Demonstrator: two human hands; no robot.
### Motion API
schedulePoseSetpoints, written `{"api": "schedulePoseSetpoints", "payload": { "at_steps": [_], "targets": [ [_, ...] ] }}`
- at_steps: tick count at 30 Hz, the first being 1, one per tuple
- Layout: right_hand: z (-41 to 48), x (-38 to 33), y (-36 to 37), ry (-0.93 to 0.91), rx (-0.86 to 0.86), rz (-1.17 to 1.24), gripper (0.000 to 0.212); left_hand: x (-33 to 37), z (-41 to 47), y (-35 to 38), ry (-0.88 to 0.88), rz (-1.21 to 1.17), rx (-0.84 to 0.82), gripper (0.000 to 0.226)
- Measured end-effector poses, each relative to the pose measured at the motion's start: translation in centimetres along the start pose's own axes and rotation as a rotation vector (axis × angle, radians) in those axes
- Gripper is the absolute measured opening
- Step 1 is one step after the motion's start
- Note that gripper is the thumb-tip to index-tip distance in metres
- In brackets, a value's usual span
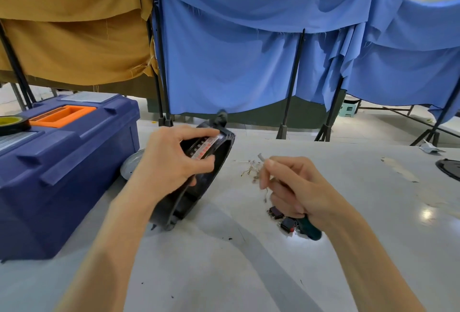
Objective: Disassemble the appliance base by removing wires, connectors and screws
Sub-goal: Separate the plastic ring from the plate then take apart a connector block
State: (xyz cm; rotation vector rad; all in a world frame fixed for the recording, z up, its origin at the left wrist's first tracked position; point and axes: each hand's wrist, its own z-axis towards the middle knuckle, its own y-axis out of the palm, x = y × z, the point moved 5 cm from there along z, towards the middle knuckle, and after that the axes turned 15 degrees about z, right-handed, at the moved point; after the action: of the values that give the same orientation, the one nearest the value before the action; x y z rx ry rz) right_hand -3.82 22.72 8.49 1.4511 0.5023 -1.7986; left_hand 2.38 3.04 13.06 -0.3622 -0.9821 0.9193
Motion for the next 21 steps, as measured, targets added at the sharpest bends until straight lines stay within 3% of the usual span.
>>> {"api": "schedulePoseSetpoints", "payload": {
  "at_steps": [4,13,17,21],
  "targets": [
    [0.1,-0.1,-1.0,0.004,0.055,-0.113,0.042,0.5,-0.6,0.9,0.022,-0.022,-0.066,0.043],
    [-0.3,0.5,-4.9,0.098,0.236,-0.390,0.043,0.5,-0.6,1.2,0.031,0.009,-0.031,0.042],
    [-2.1,1.8,-10.0,0.371,0.363,-0.660,0.044,0.6,-0.9,1.6,0.034,0.038,-0.032,0.043],
    [-4.8,4.0,-13.9,0.660,0.474,-0.718,0.042,1.0,-0.9,2.2,0.043,0.069,-0.048,0.044]
  ]
}}
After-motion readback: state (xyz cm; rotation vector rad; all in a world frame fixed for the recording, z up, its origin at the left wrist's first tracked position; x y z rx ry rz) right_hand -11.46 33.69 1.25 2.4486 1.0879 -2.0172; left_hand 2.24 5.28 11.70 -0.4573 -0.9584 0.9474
